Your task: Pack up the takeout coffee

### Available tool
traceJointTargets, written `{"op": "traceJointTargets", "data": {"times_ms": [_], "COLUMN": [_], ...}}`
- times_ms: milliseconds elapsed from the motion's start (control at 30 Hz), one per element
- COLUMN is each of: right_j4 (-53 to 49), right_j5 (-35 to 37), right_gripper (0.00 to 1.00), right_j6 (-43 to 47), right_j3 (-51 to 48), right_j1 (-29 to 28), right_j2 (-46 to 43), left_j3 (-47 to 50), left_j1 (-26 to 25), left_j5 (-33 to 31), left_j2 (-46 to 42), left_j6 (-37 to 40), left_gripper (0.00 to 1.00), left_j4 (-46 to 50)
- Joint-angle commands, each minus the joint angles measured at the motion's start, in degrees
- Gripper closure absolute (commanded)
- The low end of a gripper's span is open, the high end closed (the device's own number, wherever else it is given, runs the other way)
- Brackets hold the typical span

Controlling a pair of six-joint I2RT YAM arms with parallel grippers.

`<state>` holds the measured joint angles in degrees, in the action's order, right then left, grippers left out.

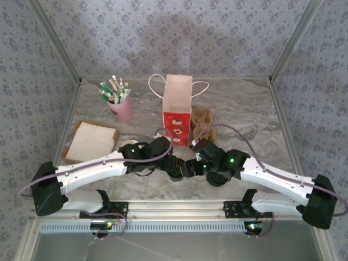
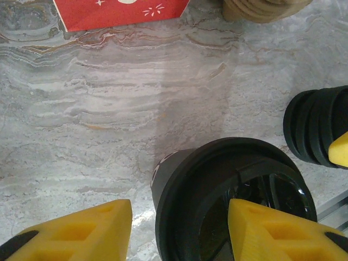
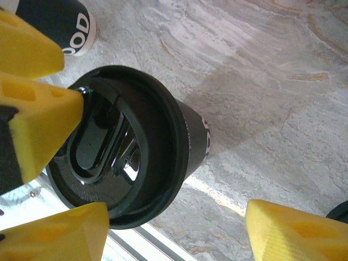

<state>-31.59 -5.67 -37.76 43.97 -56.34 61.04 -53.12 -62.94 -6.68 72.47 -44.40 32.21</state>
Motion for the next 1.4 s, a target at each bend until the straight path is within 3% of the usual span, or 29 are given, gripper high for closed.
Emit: {"op": "traceJointTargets", "data": {"times_ms": [0, 867, 1067, 1367], "right_j4": [1.6, -0.9, 0.1, 4.1], "right_j5": [-0.8, 0.2, -0.8, -0.2], "right_gripper": [0.3, 0.32, 0.31, 0.24], "right_j6": [-1.5, -3.5, -2.5, -2.1], "right_j3": [1.5, -3.7, -0.9, -4.7], "right_j1": [0.8, 3.0, 1.6, 0.4], "right_j2": [0.6, 5.1, 1.7, -4.6], "left_j3": [1.6, 5.4, 4.3, 3.4], "left_j1": [0.3, 0.4, 0.4, 0.4], "left_j5": [-0.4, -0.4, -0.8, -1.8], "left_j2": [-1.7, -2.1, -4.0, -4.8], "left_j6": [-1.3, -3.7, -3.7, -3.9], "left_gripper": [0.51, 0.57, 0.55, 0.52], "left_j4": [0.4, -0.6, 0.0, 0.4]}}
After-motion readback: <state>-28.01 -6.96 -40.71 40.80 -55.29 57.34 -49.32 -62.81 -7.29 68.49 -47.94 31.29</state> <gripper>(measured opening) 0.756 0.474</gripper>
